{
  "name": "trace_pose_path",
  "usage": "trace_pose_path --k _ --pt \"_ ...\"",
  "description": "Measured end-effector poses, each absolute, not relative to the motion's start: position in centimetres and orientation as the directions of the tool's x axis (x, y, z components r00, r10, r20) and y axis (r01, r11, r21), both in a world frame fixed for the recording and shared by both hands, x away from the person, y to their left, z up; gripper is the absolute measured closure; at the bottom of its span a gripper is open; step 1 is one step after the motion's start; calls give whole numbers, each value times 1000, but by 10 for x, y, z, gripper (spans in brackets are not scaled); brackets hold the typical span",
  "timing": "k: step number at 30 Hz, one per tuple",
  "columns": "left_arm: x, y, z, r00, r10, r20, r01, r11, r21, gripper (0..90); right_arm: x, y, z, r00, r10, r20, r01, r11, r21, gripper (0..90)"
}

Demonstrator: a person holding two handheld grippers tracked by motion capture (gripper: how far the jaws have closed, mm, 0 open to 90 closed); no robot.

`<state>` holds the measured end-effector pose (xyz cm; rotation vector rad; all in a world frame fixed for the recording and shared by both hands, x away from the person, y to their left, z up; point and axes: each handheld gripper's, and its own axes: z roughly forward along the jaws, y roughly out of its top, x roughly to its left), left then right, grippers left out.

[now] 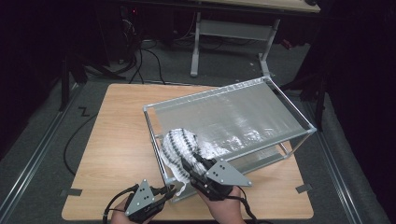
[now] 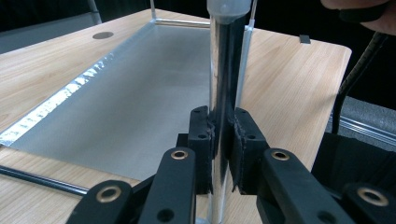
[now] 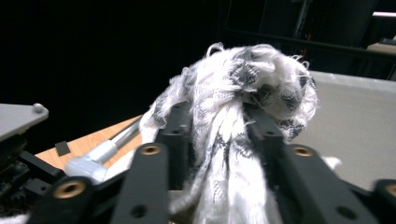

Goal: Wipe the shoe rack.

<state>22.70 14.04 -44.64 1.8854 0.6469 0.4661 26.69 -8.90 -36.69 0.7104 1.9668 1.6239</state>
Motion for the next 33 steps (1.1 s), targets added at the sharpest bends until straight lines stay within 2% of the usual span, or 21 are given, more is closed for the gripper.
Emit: trace_pose_path --k 3,7,12,16,21,23,26,33 --pt "227 141 -447 780 626 26 220 -313 924 803 261 -91 -361 -718 693 -67 42 139 989 496" --pt "226 141 -447 776 630 28 220 -311 925 803 258 -91 -354 -699 711 -81 10 123 992 498" --pt "223 142 -446 776 630 33 219 -318 922 802 261 -91 -358 -710 703 -45 43 108 993 469" --pt "223 142 -446 775 631 34 219 -318 923 801 254 -92 -354 -717 695 -56 20 101 995 460" --pt "223 142 -446 774 632 37 218 -320 922 801 257 -90 -361 -702 711 -48 51 117 992 485" --pt "222 142 -446 773 633 37 218 -320 922 801 259 -88 -365 -705 708 -45 61 123 991 522" --pt "223 142 -446 774 633 37 218 -321 922 801 257 -82 -369 -705 705 -69 57 154 986 589" --pt "222 144 -446 771 636 37 222 -322 920 802 253 -73 -376 -696 707 -129 44 222 974 661"
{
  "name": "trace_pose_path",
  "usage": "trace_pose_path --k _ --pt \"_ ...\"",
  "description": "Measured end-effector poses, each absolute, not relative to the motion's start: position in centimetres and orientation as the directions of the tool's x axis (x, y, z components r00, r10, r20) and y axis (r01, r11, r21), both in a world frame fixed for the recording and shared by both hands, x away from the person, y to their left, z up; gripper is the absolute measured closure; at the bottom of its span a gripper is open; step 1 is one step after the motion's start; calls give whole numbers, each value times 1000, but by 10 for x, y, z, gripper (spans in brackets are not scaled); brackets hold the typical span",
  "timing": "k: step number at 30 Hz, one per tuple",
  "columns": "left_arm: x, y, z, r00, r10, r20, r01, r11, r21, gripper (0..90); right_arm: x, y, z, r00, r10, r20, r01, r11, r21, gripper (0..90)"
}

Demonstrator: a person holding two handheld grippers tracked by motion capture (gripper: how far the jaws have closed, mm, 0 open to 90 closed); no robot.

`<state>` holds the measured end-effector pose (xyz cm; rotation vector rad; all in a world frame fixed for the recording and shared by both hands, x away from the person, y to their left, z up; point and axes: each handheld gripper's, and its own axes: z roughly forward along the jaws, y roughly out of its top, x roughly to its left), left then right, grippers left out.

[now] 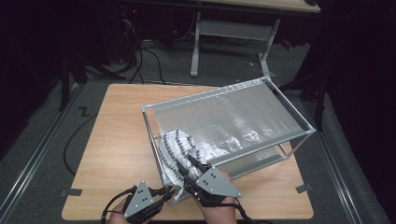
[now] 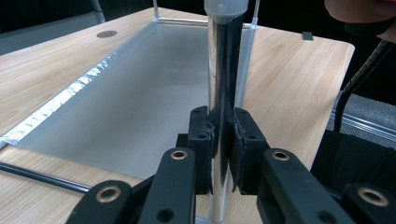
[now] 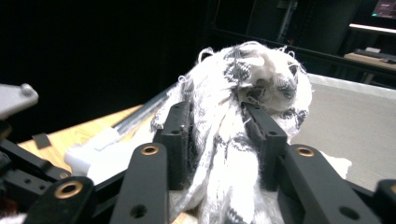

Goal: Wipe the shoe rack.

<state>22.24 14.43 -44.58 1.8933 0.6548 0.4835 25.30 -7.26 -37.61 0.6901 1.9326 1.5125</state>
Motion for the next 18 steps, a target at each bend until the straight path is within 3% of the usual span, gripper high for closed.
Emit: trace_pose_path --k 18 --pt "223 180 -441 738 674 22 276 -331 902 806 270 -109 -376 -618 771 -151 68 244 967 679"
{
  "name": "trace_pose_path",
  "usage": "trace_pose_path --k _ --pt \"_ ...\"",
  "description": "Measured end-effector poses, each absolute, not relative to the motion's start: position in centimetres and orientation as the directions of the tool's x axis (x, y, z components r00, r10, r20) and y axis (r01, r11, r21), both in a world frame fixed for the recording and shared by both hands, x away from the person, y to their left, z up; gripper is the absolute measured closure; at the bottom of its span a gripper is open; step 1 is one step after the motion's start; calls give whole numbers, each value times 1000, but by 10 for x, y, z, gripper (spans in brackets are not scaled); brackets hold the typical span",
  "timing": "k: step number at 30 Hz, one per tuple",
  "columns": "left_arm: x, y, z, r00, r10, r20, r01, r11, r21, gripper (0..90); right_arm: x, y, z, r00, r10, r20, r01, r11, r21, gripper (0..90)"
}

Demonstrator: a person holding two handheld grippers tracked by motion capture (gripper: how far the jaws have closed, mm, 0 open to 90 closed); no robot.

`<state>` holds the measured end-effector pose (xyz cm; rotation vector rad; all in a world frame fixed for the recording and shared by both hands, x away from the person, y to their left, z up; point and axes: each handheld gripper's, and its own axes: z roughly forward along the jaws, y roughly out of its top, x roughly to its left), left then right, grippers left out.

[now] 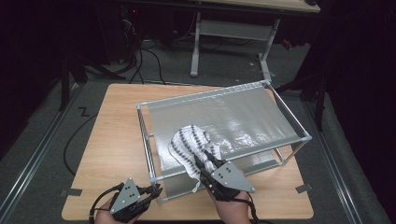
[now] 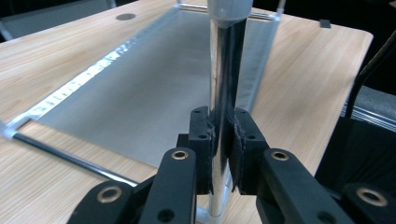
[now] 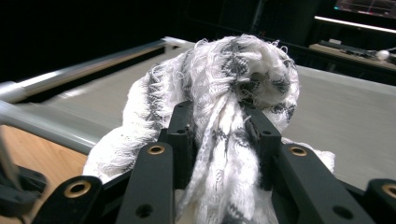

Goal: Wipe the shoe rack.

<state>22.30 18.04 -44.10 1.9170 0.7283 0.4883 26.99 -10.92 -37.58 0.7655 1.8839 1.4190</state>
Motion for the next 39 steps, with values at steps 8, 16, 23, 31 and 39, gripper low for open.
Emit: trace_pose_path --k 8,16,23,31,39 --pt "221 191 -447 705 709 6 267 -274 924 808 285 -144 -375 -564 815 -137 95 229 969 670" --pt "222 193 -447 690 724 1 281 -269 921 807 303 -190 -374 -456 884 -99 142 183 973 667" --pt "223 192 -446 687 726 0 290 -274 917 806 316 -232 -374 -350 931 -100 161 165 973 659" --pt "223 192 -447 688 726 14 280 -283 917 806 323 -269 -373 -254 962 -100 175 147 974 666" --pt "223 193 -447 691 722 16 275 -283 919 804 329 -294 -370 -175 982 -75 201 111 973 686"
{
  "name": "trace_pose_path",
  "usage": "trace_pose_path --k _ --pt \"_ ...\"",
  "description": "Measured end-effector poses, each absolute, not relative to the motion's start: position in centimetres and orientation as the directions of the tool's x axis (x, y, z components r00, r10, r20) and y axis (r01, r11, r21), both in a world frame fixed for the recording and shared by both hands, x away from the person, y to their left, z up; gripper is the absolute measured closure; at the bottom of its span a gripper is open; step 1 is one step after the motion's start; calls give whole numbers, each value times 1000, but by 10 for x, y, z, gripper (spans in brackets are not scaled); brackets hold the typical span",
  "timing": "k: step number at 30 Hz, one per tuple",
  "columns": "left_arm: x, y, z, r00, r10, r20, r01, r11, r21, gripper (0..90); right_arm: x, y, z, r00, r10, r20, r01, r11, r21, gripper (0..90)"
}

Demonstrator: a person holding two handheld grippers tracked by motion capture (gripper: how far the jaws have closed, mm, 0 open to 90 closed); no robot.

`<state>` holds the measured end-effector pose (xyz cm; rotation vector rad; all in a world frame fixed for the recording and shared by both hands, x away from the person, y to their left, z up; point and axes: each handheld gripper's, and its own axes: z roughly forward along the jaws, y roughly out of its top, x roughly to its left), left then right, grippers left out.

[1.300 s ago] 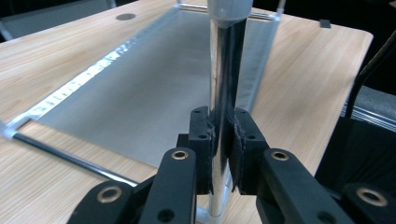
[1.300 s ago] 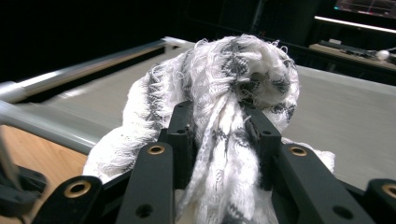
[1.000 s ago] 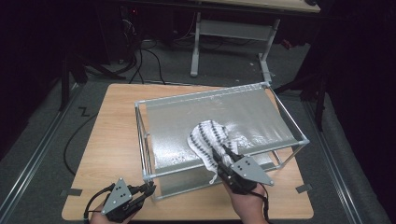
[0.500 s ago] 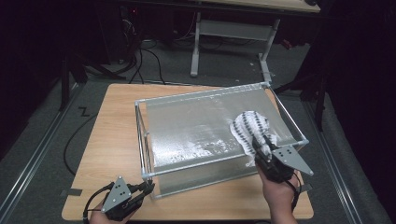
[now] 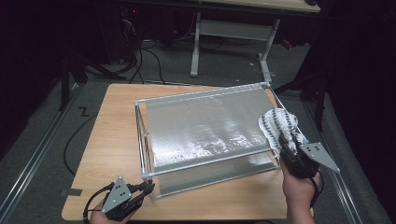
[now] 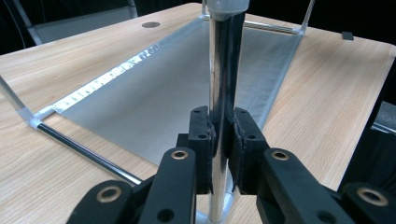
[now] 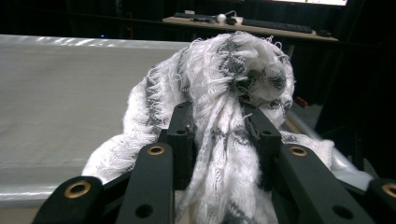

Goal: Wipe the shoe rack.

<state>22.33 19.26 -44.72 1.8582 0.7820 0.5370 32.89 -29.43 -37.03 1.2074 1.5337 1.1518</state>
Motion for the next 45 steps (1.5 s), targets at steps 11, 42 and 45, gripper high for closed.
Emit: trace_pose_path --k 11,42,45 --pt "224 193 -448 688 726 9 277 -273 921 805 332 -302 -374 -158 985 -65 187 95 978 676" --pt "231 137 -451 736 677 8 236 -268 934 806 328 -247 -371 -376 925 -57 196 140 970 691" --pt "231 132 -451 739 673 12 232 -271 934 806 325 -236 -371 -405 912 -69 192 158 968 691"
